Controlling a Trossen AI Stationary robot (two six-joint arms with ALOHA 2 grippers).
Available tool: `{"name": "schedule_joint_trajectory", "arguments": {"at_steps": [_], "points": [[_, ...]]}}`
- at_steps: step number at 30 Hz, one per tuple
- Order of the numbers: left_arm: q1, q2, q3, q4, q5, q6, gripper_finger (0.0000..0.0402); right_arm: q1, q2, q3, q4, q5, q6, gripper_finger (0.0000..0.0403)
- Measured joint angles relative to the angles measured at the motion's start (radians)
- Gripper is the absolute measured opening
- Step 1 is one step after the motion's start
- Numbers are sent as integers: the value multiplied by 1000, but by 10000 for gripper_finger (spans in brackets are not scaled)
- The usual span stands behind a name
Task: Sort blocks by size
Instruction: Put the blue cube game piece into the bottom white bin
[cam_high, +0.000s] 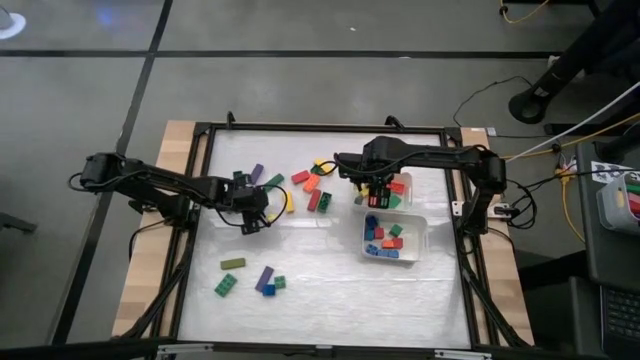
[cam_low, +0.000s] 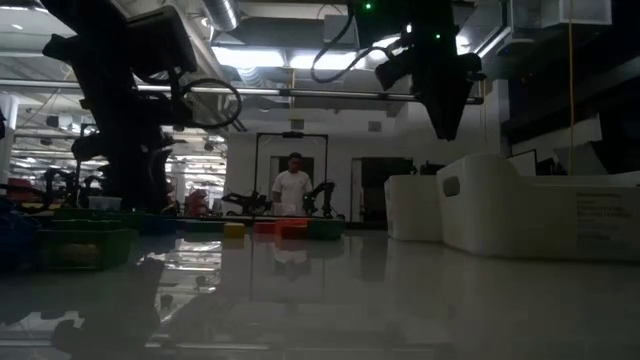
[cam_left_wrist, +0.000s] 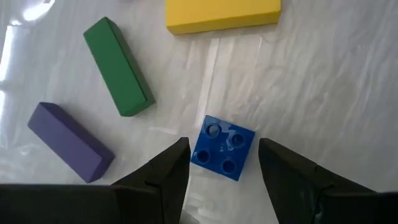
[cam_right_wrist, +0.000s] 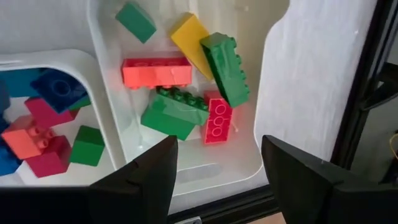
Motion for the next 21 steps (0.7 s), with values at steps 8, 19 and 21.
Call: {"name": "schedule_joint_trajectory", "arguments": {"at_steps": [8, 19, 21], "points": [[31, 0, 0, -1, 2, 48, 178, 0, -59, 0, 25, -21, -1, 232], [78, 72, 0, 14, 82, 117, 178, 90, -172, 0, 62, -32, 24, 232], [78, 98, 0, 31, 82, 139, 178, 126, -183, 0, 80, -32, 25, 232]]}}
